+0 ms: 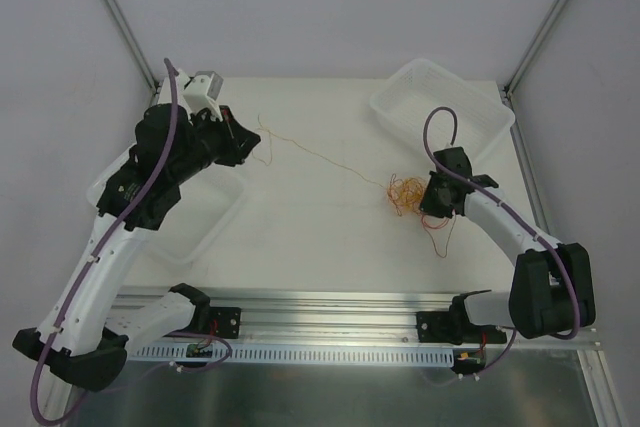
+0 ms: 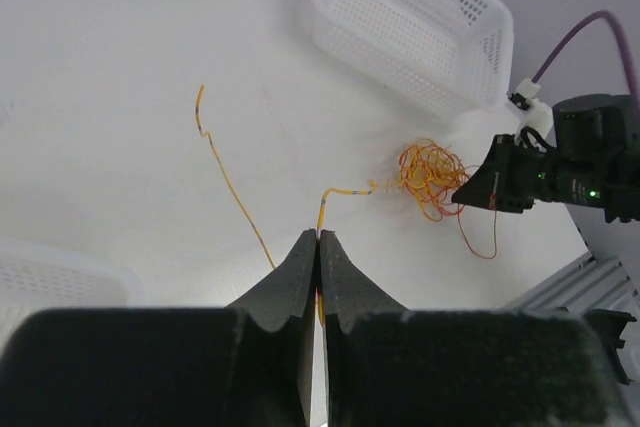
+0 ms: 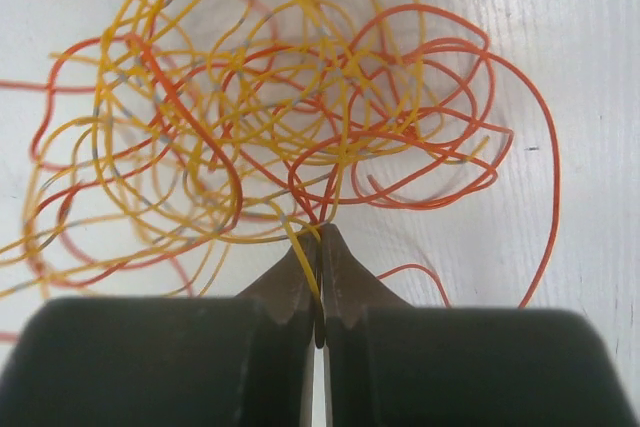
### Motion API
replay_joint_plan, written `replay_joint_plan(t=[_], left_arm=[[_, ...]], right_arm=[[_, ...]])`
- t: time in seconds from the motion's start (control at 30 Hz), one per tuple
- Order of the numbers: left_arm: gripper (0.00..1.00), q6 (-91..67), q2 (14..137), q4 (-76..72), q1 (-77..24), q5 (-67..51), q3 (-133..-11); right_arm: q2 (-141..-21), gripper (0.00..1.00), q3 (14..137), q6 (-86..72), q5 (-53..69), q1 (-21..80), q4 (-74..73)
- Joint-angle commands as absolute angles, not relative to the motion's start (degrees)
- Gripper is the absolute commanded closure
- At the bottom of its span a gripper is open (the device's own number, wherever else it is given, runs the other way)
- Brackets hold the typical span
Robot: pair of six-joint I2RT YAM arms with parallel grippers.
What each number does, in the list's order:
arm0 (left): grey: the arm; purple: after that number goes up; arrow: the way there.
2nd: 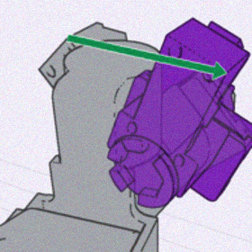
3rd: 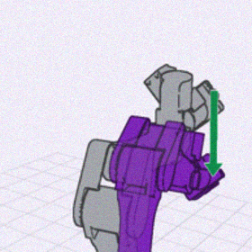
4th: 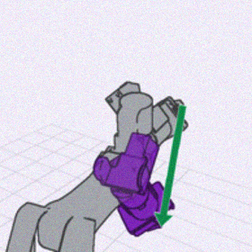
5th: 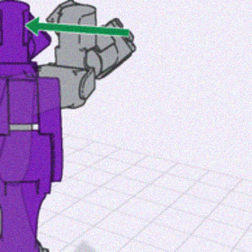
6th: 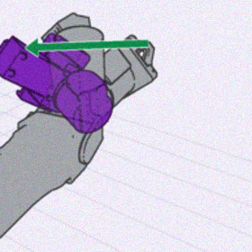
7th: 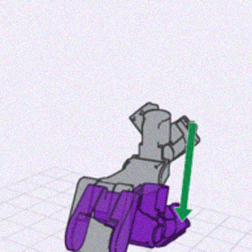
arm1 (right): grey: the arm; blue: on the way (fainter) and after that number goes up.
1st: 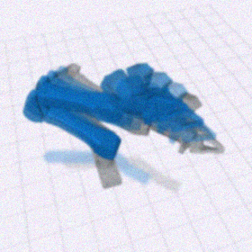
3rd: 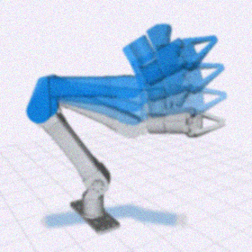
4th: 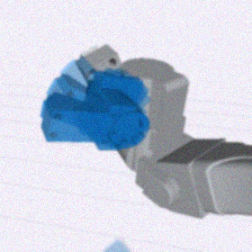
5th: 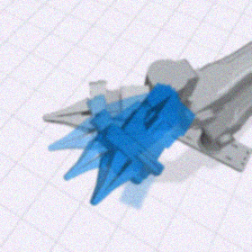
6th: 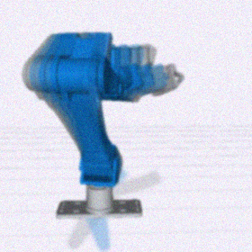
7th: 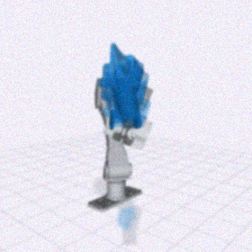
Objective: Untangle the cables
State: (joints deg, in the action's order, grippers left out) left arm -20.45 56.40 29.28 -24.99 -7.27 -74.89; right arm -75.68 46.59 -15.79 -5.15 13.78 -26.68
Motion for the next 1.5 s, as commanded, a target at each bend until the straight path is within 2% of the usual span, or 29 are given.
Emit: replay_joint_plan(t=[0.0, 0.1, 0.3, 0.37, 0.53, 0.63, 0.77, 0.83, 0.97, 1.07, 1.17, 1.47], left_arm=[[1.0, -16.01, 56.42, 32.86, -23.91, -4.31, -84.08], [1.0, -13.55, 57.91, 36.03, -23.73, -0.71, -90.32], [1.0, -7.49, 57.93, 40.43, -23.29, 18.43, -95.27], [1.0, -6.07, 57.83, 40.52, -23.12, 20.12, -95.97], [1.0, -7.29, 59.06, 40.78, -23.12, 15.48, -97.12], [1.0, -10.8, 60.29, 40.43, -23.12, 6.01, -97.38], [1.0, -15.71, 63.19, 38.33, -23.2, -9.55, -93.97], [1.0, -17.83, 63.46, 35.96, -23.47, -15.43, -88.44], [1.0, -21.35, 62.23, 29.37, -25.83, -18.28, -77.29], [1.0, -21.09, 61.61, 28.92, -27.33, -16.97, -74.45], [1.0, -20.83, 60.21, 28.65, -27.33, -16.09, -71.38], [1.0, -20.74, 58.63, 28.48, -27.42, -15.2, -64.44]], right_arm=[[-74.88, 0.99, 46.58, -15.29, -4.04, 12.13, -28.39], [-75.67, 0.99, 46.14, -15.73, -3.61, 11.17, -28.91], [-76.64, 0.99, 44.39, -15.91, -0.44, 8.61, -27.33], [-75.94, 0.99, 44.12, -15.73, -0.44, 8.35, -27.42], [-75.15, 0.99, 45.17, -14.07, 1.32, 8.44, -28.21], [-76.11, 0.89, 46.75, -12.84, 3.59, 8.52, -29.44], [-75.15, 0.65, 49.73, -10.12, 5.19, 10.1, -31.28], [-73.66, 0.6, 51.32, -9.23, 4.57, 10.89, -33.82], [-71.02, 0.41, 56.24, -7.56, 1.42, 14.49, -38.84], [-69.44, 0.32, 61.33, -6.59, -2.08, 18.35, -42.36], [-69.87, 0.28, 64.59, -6.42, -3.34, 21.43, -42.72], [-80.85, 0.28, 63.9, -5.01, -4.57, 23.29, -35.25]])
